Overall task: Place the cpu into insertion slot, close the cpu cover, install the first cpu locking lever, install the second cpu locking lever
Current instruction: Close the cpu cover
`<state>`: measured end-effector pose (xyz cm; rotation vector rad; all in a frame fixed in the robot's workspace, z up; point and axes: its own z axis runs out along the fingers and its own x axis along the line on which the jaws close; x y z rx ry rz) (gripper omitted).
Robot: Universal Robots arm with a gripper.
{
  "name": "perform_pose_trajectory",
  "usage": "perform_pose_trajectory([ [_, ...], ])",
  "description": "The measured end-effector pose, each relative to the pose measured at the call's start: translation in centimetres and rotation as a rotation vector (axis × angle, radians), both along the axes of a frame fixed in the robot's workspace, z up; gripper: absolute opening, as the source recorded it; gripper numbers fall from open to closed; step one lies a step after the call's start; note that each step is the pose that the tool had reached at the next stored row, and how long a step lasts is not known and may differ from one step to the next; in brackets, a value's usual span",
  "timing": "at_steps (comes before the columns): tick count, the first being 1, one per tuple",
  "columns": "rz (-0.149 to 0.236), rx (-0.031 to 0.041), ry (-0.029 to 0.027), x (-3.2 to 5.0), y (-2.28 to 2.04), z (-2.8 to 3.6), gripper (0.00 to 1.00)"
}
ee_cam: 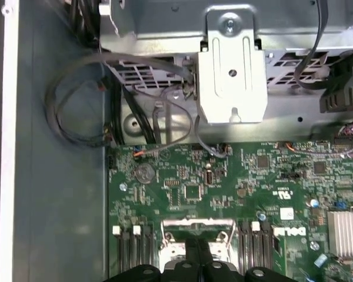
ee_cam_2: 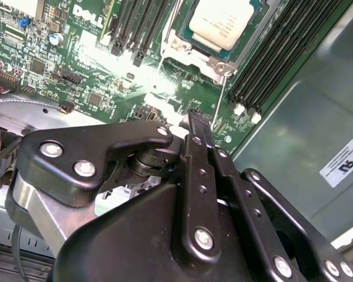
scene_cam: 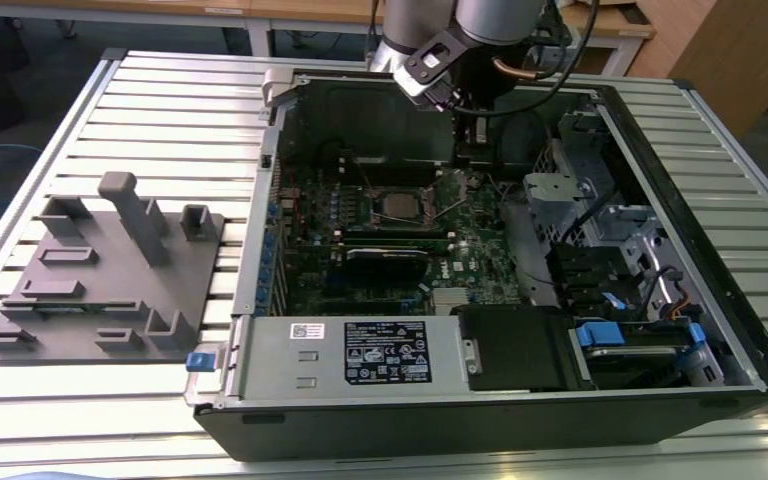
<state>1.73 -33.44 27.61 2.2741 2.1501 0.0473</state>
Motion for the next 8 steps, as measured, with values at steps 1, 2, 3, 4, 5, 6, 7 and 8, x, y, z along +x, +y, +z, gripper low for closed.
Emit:
perform_pose_trajectory([
  [1, -0.003, 0.0, 0.0, 0.12, 0.0, -0.01, 0.1],
  [2, -0.006, 0.0, 0.0, 0.24, 0.0, -0.03, 0.1],
  [3, -0.009, 0.0, 0.0, 0.37, 0.0, -0.04, 0.1],
  [4, -0.012, 0.0, 0.0, 0.5, 0.0, -0.05, 0.1],
  [5, -0.015, 0.0, 0.0, 0.64, 0.0, -0.06, 0.1],
  [6, -0.018, 0.0, 0.0, 0.75, 0.0, -0.08, 0.1],
  [7, -0.021, 0.0, 0.0, 0.86, 0.0, -0.09, 0.1],
  [8, -0.023, 0.0, 0.0, 0.97, 0.0, -0.11, 0.1],
])
